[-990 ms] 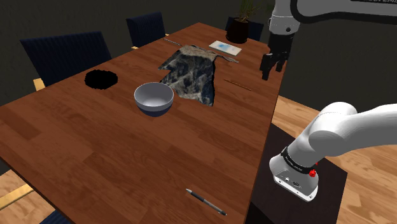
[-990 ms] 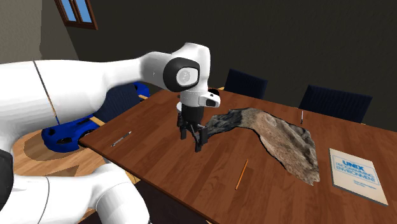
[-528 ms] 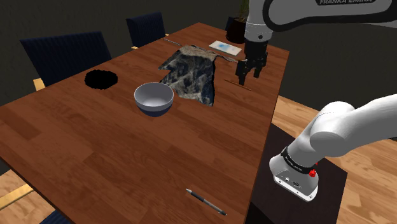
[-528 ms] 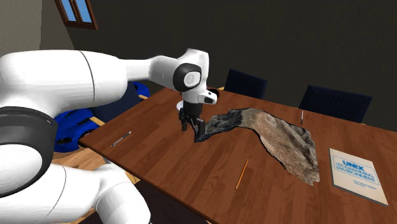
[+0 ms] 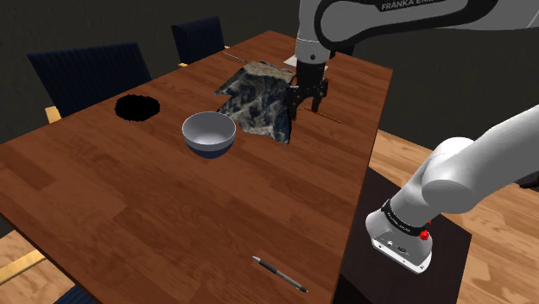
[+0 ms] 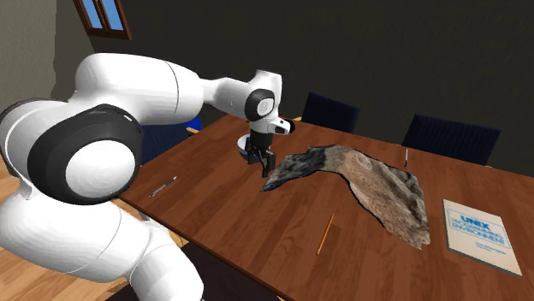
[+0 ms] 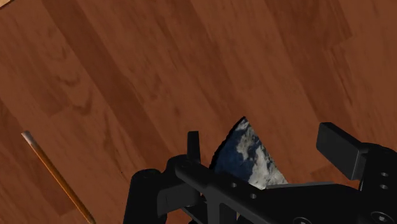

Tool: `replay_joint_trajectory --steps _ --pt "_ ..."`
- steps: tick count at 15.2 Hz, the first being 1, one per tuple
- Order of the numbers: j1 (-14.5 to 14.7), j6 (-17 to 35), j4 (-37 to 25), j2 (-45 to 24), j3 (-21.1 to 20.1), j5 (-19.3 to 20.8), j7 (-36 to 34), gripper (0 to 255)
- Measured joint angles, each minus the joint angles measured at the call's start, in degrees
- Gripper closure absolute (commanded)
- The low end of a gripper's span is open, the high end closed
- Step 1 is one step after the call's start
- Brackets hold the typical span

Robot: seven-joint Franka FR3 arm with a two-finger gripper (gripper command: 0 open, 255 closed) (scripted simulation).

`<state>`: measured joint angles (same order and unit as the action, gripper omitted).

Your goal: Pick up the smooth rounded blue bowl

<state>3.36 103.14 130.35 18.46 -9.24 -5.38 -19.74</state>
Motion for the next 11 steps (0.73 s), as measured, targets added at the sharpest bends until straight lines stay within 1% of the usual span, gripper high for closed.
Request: replay_joint_trajectory --steps 1,5,11 --pt "0.27 1.48 -0.45 -1.64 -0.5 -0.44 -0.74 0" --pt "1.22 4.14 -6.31 -8.93 -2.33 -1.45 -3.87 0" --pt "2.85 7.7 -16.23 -20.41 -4.48 -1.6 -8.51 0"
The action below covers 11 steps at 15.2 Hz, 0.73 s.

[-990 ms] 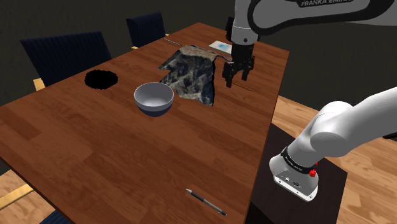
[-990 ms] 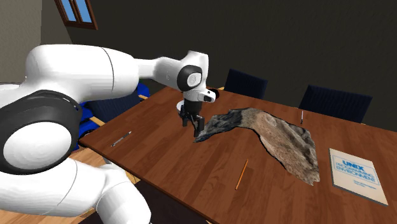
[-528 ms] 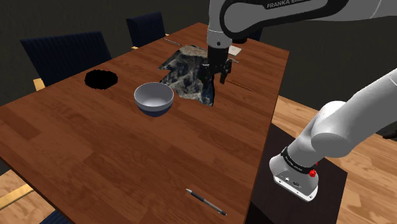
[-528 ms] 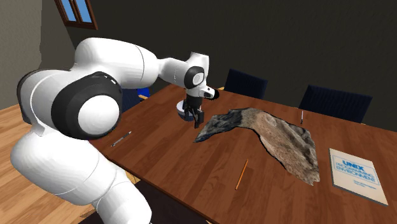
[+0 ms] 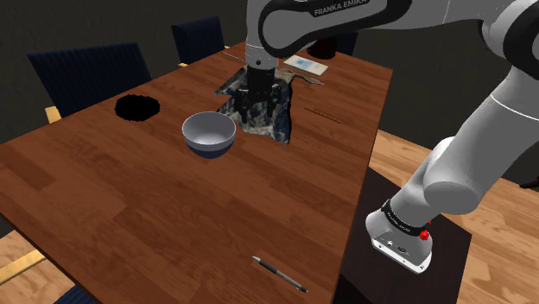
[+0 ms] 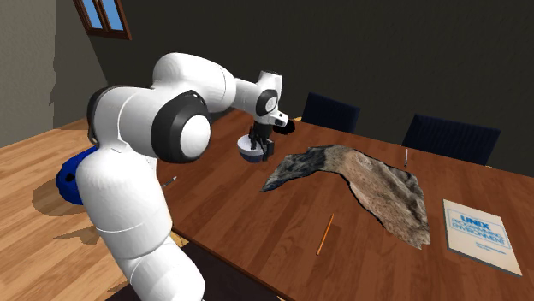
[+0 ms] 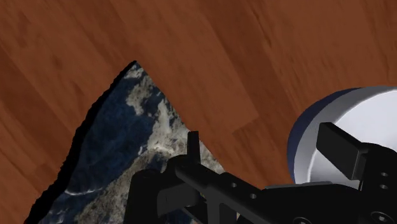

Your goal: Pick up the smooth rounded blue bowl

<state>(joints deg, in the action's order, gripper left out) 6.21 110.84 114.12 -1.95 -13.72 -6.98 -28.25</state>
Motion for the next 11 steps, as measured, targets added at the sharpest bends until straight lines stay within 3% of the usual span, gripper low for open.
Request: replay_joint_trajectory --steps 6,11 --pt "2.04 1.98 -10.84 -11.03 -1.16 1.03 -4.02 0" --pt "2.28 5.17 -9.63 -12.91 -1.15 1.23 -4.05 0"
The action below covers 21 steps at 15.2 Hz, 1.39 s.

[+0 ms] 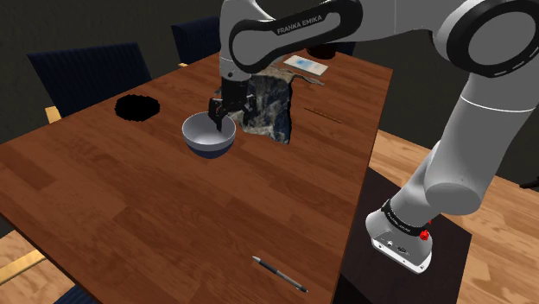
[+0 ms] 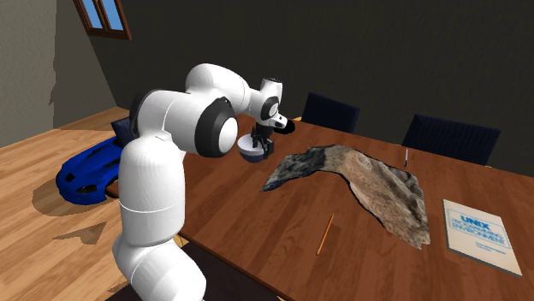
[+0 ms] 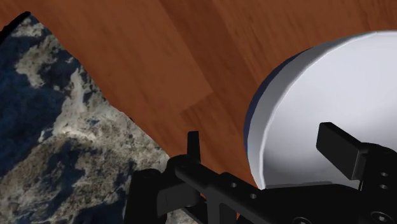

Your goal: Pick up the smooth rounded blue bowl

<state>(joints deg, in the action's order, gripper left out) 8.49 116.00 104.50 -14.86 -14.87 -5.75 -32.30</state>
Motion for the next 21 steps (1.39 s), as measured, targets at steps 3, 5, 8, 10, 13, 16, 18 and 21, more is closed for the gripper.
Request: replay_joint_trajectory --steps 3,5,8,10,13,16,18,21 --pt "0.07 1.59 0.9 -0.7 0.03 0.1 0.07 255" --pt "0.09 1.91 1.11 -0.8 0.03 0.11 0.09 255" --pt "0.1 2.03 1.1 -0.72 0.02 0.09 0.09 255" --pt "0.05 2.06 1.08 -0.73 0.08 0.12 0.09 255" --pt "0.02 1.99 1.03 -0.69 0.12 0.13 0.09 255" --pt "-0.02 0.39 0.28 -0.05 0.04 -0.01 0.06 255" --pt "-0.01 -0.96 -0.57 0.44 -0.02 -0.07 -0.1 255" --pt "-0.09 -2.97 -1.97 1.06 -0.03 -0.14 -0.22 255"
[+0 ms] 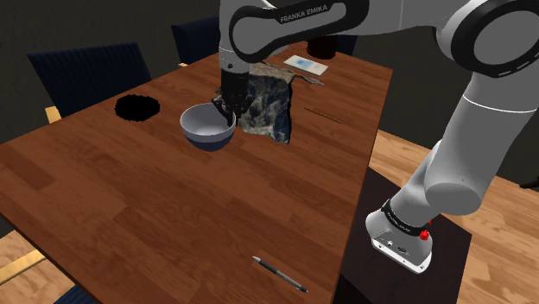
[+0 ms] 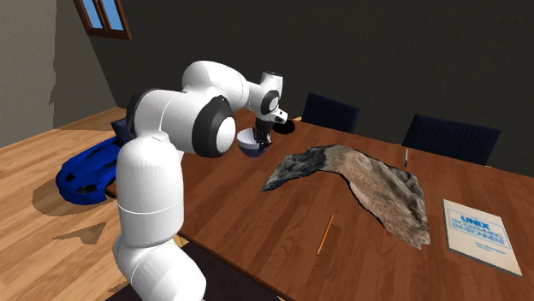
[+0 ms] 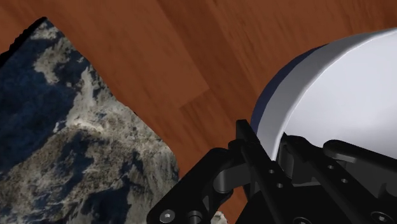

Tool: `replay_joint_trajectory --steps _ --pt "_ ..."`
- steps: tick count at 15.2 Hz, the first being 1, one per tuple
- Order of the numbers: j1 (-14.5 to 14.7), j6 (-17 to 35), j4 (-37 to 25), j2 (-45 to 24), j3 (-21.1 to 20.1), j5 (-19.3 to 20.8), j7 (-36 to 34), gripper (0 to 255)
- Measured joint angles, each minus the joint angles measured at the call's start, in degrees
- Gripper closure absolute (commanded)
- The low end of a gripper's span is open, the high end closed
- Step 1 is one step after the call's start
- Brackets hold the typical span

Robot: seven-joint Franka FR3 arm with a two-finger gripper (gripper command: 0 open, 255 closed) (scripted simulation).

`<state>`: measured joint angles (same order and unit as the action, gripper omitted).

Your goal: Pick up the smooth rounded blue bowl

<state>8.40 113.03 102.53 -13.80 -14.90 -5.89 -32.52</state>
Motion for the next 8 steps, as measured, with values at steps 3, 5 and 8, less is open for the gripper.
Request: replay_joint_trajectory --steps 3,5,8 --pt "-0.02 -2.02 -1.55 0.5 -0.03 -0.05 -0.22 255" --pt "-0.13 -3.62 -2.53 1.12 -0.02 -0.15 -0.24 255" --pt "-0.13 -5.36 -3.91 1.51 -0.06 -0.18 -0.46 255"
